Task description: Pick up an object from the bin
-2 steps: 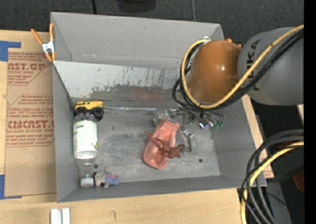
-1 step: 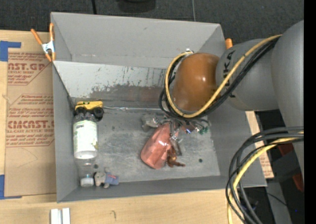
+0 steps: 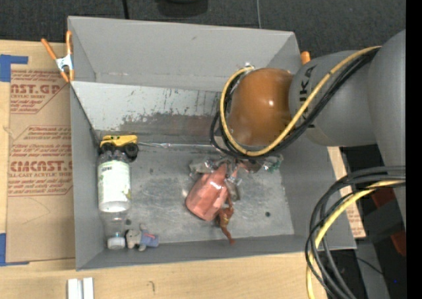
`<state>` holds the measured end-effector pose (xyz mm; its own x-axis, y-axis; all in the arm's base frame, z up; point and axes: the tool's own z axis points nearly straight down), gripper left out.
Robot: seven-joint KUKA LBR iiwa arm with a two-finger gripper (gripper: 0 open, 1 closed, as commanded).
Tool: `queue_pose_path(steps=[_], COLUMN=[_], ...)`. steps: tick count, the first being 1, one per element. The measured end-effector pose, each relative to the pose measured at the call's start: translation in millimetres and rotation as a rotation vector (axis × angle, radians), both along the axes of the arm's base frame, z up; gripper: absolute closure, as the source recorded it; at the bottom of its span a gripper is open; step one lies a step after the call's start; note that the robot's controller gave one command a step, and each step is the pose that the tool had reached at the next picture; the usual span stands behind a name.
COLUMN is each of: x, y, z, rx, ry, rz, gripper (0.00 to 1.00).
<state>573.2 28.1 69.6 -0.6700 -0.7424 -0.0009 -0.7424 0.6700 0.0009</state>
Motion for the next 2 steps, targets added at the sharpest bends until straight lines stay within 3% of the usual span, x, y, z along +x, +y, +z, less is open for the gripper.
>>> queue_pose_path(steps=[2], x=[-0.8], y=[0.0], z=[2.7], rx=[0.000], ry=[0.002], rz=[0.000], gripper=[1.00])
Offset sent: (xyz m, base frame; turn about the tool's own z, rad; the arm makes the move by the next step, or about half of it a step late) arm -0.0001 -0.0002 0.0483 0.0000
